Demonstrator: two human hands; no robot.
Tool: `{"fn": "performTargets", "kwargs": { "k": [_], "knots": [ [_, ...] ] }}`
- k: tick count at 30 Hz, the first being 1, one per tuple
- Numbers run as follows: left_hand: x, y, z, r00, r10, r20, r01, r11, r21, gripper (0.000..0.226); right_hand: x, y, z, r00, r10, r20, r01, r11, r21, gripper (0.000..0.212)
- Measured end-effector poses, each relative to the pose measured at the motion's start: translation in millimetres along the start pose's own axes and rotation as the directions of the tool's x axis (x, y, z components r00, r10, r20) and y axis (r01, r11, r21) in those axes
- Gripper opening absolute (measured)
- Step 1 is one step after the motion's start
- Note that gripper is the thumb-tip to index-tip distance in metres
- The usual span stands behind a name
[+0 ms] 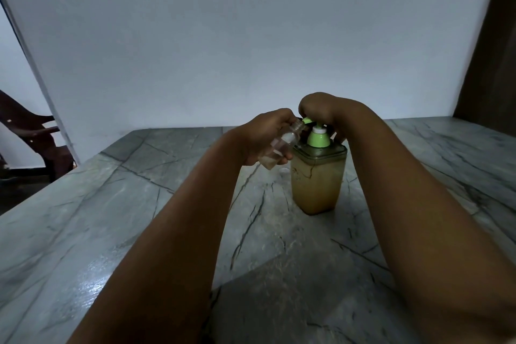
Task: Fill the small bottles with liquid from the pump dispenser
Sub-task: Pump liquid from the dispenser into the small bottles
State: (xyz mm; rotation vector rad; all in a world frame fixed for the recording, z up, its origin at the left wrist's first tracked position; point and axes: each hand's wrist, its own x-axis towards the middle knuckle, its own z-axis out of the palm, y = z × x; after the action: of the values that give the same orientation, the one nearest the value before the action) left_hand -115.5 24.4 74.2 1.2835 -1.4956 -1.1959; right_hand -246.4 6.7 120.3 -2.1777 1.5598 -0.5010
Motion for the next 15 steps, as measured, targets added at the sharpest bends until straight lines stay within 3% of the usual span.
{"fn": "performTargets", "kwargs": {
  "k": [6,10,15],
  "knots": [
    [2.0,-1.3,0.2,1.0,-0.004,-0.013,0.004,1.0,-0.01,0.046,-0.6,3.4,-4.1,1.0,-0.023,-0.012,0.024,0.994,0.103,0.031],
    [1.0,-0.1,1.6,1.0,-0.007,-0.006,0.007,1.0,-0.013,0.042,-0.2,4.3,-2.4,0.999,-0.033,0.043,0.033,0.999,0.008,0.036],
    [-1.8,2.5,2.5,1.0,0.0,-0.001,0.0,1.0,-0.01,0.028,1.1,5.5,0.3,0.999,-0.041,0.007,0.042,0.995,-0.088,0.037]
  ]
}}
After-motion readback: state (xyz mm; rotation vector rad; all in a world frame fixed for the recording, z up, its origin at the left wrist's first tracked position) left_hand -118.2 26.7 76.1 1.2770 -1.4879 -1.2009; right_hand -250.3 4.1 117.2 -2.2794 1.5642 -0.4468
